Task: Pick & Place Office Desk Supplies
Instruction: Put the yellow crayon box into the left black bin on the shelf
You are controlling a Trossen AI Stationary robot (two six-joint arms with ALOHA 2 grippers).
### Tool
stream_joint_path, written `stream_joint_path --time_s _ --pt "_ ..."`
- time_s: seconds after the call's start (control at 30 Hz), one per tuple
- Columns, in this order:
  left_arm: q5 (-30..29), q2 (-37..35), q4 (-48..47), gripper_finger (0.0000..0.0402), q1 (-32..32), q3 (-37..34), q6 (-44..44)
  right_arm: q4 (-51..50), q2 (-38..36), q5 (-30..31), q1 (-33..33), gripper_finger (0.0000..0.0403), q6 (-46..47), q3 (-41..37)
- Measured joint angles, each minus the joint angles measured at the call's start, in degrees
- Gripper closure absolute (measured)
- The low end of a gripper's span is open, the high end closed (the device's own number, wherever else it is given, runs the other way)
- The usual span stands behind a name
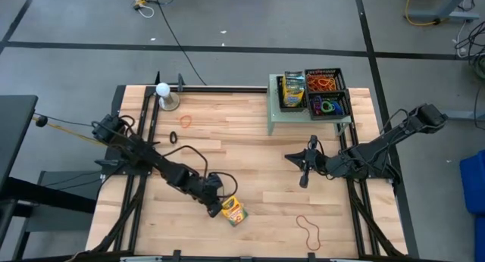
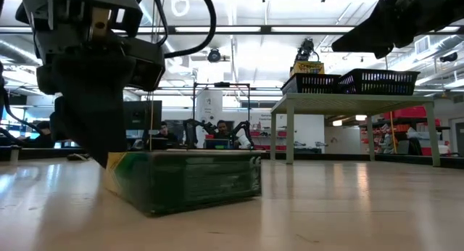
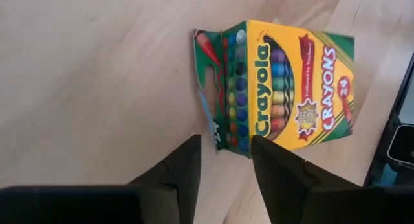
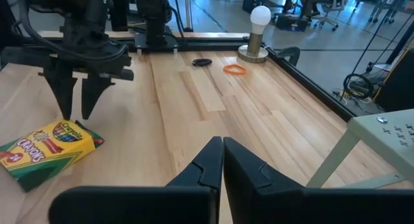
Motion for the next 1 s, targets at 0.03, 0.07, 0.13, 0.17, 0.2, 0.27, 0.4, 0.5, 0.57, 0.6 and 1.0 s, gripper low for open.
stream_joint_path --time_s 0.03,0.07,0.13,0.17,0.2,0.27,0.4,0.5,0.57,0.6,1.0 --pt "0.0 -0.3 -0.3 0.0260 0.0 0.0 0.2 0.0 0.0 0.0 0.0 0.0380 0.0 0.0" --pt "0.0 -0.6 -0.3 0.0260 0.0 0.0 0.2 0.0 0.0 0.0 0.0 0.0380 0.0 0.0" --pt "-0.1 -1.6 -1.2 0.0261 -0.2 0.0 0.3 0.0 0.0 0.0 0.0 0.0380 0.0 0.0" --pt "-0.3 -2.3 -1.2 0.0261 -0.4 0.0 0.3 -0.1 0.0 0.0 0.0 0.0380 0.0 0.0" --pt "-0.6 -2.7 -1.4 0.0261 -0.6 0.0 0.7 -0.2 0.0 0.0 0.0 0.0380 0.0 0.0" --pt "-1.7 -3.2 -3.4 0.0261 -1.2 0.1 1.7 -0.1 0.0 0.0 0.0 0.0380 0.0 0.0" --pt "-3.2 -3.1 -3.7 0.0261 -2.1 0.0 4.4 -0.1 0.0 0.0 0.0 0.0380 0.0 0.0" --pt "-4.0 -2.6 -3.1 0.0261 -2.3 -0.6 5.5 -0.1 0.0 0.0 0.0 0.0380 0.0 0.0" --pt "-4.0 -2.6 1.2 0.0261 -2.4 -2.7 5.1 -0.1 0.0 0.0 0.0 0.0380 0.0 0.0" --pt "-4.0 -2.6 3.8 0.0261 -2.4 -4.2 4.5 -0.1 0.0 0.0 0.0 0.0380 0.0 0.0" --pt "-7.2 -2.6 20.0 0.0264 -2.7 -12.7 2.6 -0.1 0.0 0.0 0.0 0.0380 0.4 0.0"
